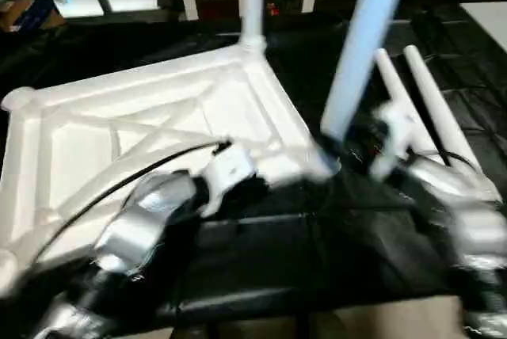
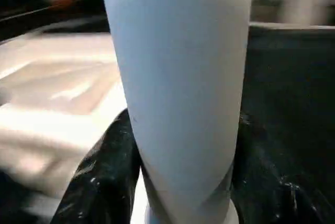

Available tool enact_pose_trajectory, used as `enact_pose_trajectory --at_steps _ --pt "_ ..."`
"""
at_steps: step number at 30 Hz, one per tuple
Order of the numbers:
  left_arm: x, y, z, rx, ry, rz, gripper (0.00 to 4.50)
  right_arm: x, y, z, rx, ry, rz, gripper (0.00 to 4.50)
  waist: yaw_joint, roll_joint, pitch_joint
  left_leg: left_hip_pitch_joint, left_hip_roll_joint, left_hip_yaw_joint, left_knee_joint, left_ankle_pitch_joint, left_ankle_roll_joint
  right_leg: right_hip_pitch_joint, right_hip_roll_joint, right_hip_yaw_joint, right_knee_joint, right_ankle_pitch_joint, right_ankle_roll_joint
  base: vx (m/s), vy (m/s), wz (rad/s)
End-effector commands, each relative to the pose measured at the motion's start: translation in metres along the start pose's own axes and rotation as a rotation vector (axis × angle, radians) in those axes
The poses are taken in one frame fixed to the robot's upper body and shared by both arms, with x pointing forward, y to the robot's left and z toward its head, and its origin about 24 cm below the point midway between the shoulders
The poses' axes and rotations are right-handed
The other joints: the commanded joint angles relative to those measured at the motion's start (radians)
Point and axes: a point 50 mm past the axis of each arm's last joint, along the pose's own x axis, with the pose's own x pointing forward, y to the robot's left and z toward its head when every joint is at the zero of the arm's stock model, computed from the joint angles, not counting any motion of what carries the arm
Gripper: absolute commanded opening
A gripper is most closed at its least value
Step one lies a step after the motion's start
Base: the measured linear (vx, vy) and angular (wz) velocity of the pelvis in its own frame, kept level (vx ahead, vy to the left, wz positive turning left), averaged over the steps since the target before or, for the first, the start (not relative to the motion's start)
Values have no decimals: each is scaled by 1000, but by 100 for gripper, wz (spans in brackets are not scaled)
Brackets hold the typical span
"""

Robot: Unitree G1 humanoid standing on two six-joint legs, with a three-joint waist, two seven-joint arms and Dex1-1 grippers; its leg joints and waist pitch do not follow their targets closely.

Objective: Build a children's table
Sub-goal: Rotate leg to tighten

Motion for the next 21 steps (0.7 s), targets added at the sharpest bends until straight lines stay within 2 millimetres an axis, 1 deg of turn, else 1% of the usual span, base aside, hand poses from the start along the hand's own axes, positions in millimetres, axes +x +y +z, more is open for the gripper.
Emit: enact_pose_trajectory --at_steps 1,2,3,4,5,6,7,8,9,10,11,12,13,14,15,16,17,18,19,20,21 --pt "23 -24 -10 -50 83 -58 0 -6 -29 -51 126 189 -405 198 -2 3 -55 16 6 -8 -77 -323 -18 37 -13 1 -84 -448 -153 -63 8 -3" --pt "34 -27 -4 -64 85 -43 0 0 -30 -59 175 186 -529 198 -8 -1 -53 14 5 -9 -80 -338 -25 36 -11 0 -88 -462 -143 -62 15 -5" --pt "34 -27 -4 -64 85 -43 0 0 -30 -59 175 186 -529 198 -11 3 -55 17 4 -14 -83 -369 -38 33 -10 -4 -90 -477 -124 -65 24 -9" --pt "50 -33 7 -71 66 -41 0 10 -26 -64 214 174 -621 197 -14 -2 -56 16 1 -17 -85 -399 -41 33 -9 -8 -93 -481 -104 -65 24 -9" --pt "54 -36 11 -69 57 -52 0 14 -24 -65 225 168 -641 197 -16 -4 -54 15 0 -17 -85 -418 -41 31 -7 -9 -98 -494 -92 -58 21 -8" --pt "58 -38 14 -59 51 -62 0 19 -22 -63 226 155 -659 197 -14 -4 -53 21 -2 -20 -86 -459 -38 26 -5 -12 -104 -518 -70 0 0 0" --pt "60 -40 17 -35 45 -80 0 27 -18 -58 230 128 -633 197 -15 -6 -52 22 -4 -22 -88 -490 -32 23 -4 -15 -110 -533 -55 0 0 0" --pt "61 -40 19 -17 41 -92 0 33 -15 -54 232 109 -613 197 -16 -6 -53 21 -4 -25 -90 -503 -28 25 -4 -17 -111 -539 -51 0 0 0" --pt "61 -39 19 0 40 -98 0 38 -12 -49 239 84 -584 197 -20 -5 -54 17 -3 -31 -94 -520 -24 31 -6 -24 -112 -533 -48 0 0 0" --pt "56 -36 16 25 39 -108 0 42 -10 -39 205 51 -503 197 -20 -2 -54 13 0 -37 -98 -520 -20 37 -10 -29 -111 -504 -54 0 0 0" --pt "55 -35 16 28 41 -109 0 43 -9 -37 190 46 -486 197 -20 1 -54 12 1 -40 -100 -524 -18 39 -11 -32 -111 -488 -60 0 0 0" --pt "50 -32 11 50 45 -115 0 42 -8 -29 147 9 -406 197 -22 1 -51 11 4 -44 -103 -533 -19 40 -11 -35 -111 -451 -78 0 0 0" --pt "47 -31 9 63 49 -116 0 42 -8 -25 125 -16 -368 197 -21 -3 -53 11 2 -42 -102 -524 -14 45 -12 -35 -111 -421 -92 0 0 0" --pt "40 -28 2 75 60 -131 0 37 -9 -16 87 -54 -283 197 -20 -5 -54 12 3 -40 -101 -515 -11 43 -13 -32 -110 -406 -101 0 0 0" --pt "34 -26 -2 82 68 -143 0 33 -9 -10 58 -76 -222 197 -15 -6 -54 13 5 -34 -99 -483 0 44 -15 -27 -109 -373 -118 0 0 0" --pt "28 -25 -5 110 49 -172 0 27 -10 -5 18 -83 -161 252 -9 -7 -55 12 6 -31 -98 -443 15 48 -14 -23 -107 -336 -134 0 0 0" --pt "24 -25 -7 119 41 -192 0 22 -11 -2 -9 -85 -115 252 -8 -7 -58 12 8 -28 -97 -421 21 50 -15 -20 -102 -314 -144 0 0 0" --pt "16 -25 -11 125 39 -221 0 13 -10 3 -51 -86 -20 264 -4 -7 -59 11 10 -26 -98 -388 33 53 -15 -20 -101 -290 -162 0 0 0" --pt "9 -21 -15 124 47 -220 0 0 -10 7 -66 -81 88 271 1 -5 -56 13 13 -22 -96 -373 47 52 -15 -17 -99 -288 -177 0 0 0" --pt "6 -19 -17 128 49 -214 0 -7 -10 10 -69 -76 143 271 6 -5 -56 20 15 -18 -93 -372 54 46 -15 -15 -102 -294 -181 61 -26 14" --pt "3 -18 -17 126 47 -211 0 -12 -10 11 -73 -67 174 284 13 -1 -57 30 18 -9 -88 -348 67 38 -13 -10 -100 -267 -199 73 -32 19"
